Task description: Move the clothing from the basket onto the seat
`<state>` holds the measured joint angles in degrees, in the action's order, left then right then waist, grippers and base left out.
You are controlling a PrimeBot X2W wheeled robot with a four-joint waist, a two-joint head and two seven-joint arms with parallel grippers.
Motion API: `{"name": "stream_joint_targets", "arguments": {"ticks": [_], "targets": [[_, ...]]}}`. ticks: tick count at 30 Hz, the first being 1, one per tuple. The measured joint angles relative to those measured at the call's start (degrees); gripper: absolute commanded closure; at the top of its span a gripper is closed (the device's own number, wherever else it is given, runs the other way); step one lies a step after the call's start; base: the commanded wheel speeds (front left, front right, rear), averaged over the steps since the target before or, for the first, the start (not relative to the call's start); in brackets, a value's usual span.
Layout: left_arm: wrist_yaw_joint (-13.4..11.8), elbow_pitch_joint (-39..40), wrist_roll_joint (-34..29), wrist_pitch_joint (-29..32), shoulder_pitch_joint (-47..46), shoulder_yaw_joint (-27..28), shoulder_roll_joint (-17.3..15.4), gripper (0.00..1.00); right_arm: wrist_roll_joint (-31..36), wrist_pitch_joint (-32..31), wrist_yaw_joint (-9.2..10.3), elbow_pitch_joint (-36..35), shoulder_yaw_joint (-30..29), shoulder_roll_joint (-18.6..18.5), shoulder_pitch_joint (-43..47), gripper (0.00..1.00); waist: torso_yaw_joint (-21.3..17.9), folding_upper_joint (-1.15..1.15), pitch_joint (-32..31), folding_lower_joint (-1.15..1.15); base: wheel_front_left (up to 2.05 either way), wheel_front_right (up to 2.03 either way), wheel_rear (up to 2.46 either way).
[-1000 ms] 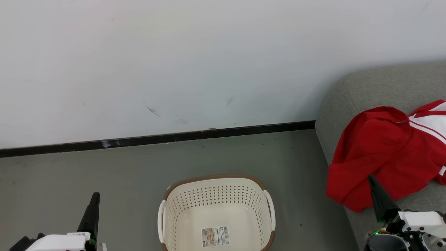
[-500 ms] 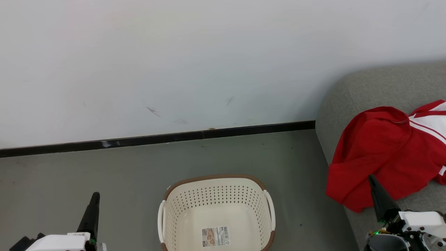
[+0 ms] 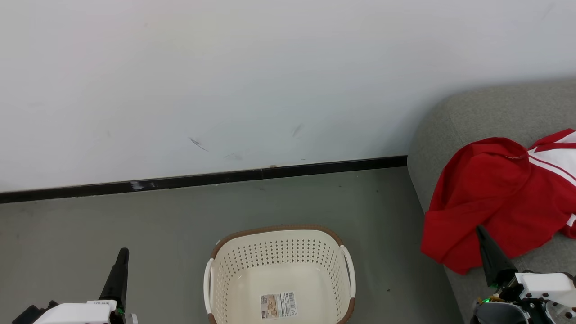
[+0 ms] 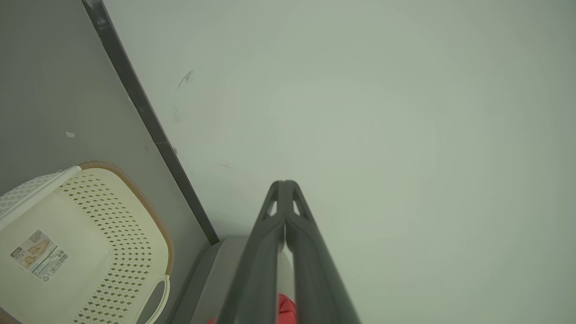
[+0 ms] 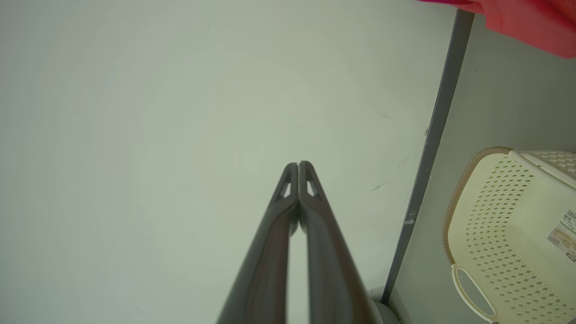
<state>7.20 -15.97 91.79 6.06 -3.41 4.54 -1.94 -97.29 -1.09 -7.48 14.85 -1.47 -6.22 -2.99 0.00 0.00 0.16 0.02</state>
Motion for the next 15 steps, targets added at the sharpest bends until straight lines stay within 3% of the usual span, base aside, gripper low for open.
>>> {"name": "stream_joint_targets", "arguments": {"ticks": [15], "targets": [[0.0,0.0,0.0,0.0,0.0,0.0,0.0,1.00,0.0,-0.2,0.00,0.0,-0.1,0.0,0.0,1.00,0.0,0.00,0.0,0.00,0.00,0.00,0.00]]}}
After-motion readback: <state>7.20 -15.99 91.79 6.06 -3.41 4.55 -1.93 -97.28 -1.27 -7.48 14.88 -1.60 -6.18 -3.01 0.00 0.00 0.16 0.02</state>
